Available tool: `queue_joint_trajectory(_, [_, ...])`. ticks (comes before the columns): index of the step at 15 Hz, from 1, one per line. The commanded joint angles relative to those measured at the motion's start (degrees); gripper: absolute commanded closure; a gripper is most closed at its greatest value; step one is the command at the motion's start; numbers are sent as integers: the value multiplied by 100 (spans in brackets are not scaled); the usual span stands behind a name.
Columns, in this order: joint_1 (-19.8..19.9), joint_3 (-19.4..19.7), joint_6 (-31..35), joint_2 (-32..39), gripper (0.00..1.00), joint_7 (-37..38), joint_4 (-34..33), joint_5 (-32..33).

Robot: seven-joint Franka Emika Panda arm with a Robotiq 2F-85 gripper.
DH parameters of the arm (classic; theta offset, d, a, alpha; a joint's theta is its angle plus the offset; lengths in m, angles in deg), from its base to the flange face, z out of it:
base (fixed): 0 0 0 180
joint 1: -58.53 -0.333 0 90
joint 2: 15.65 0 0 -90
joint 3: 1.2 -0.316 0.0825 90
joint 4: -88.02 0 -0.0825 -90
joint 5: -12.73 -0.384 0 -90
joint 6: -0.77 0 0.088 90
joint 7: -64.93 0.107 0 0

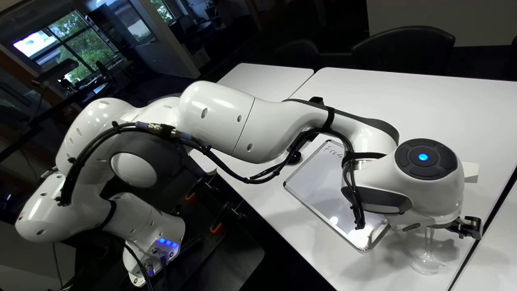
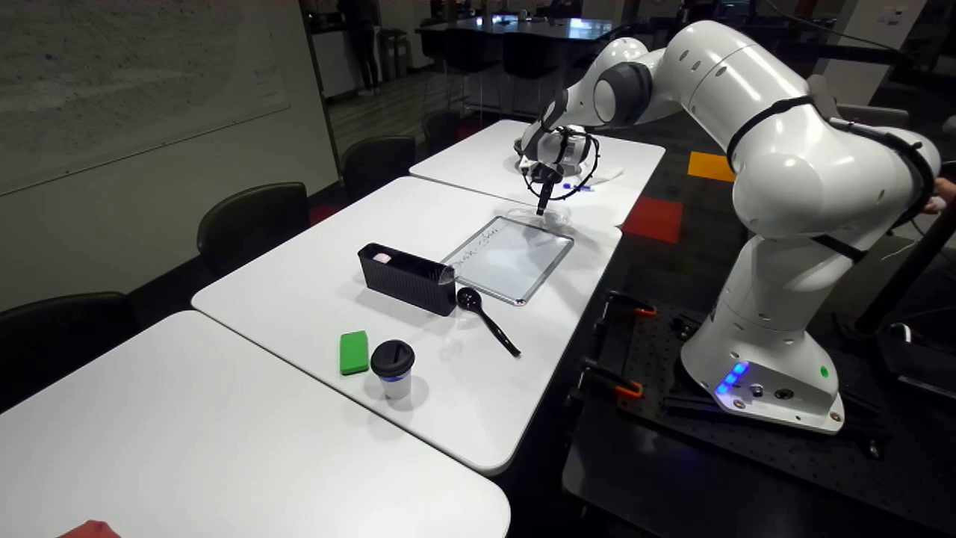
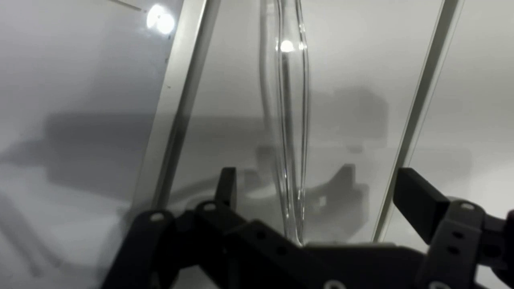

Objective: Pick up the object from the right side of the table and put it in the black object

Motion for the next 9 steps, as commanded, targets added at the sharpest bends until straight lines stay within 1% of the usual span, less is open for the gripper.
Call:
queue_joint_trajectory(1, [21, 10, -134, 271, 0, 218, -414, 110])
queue_joint_trajectory(7, [41, 15, -215, 500, 0, 300, -634, 125])
queue_joint_trajectory(8, [53, 3, -209, 532, 25, 295, -671, 120])
queue_joint_trajectory(9, [61, -2, -207, 558, 26, 287, -703, 124])
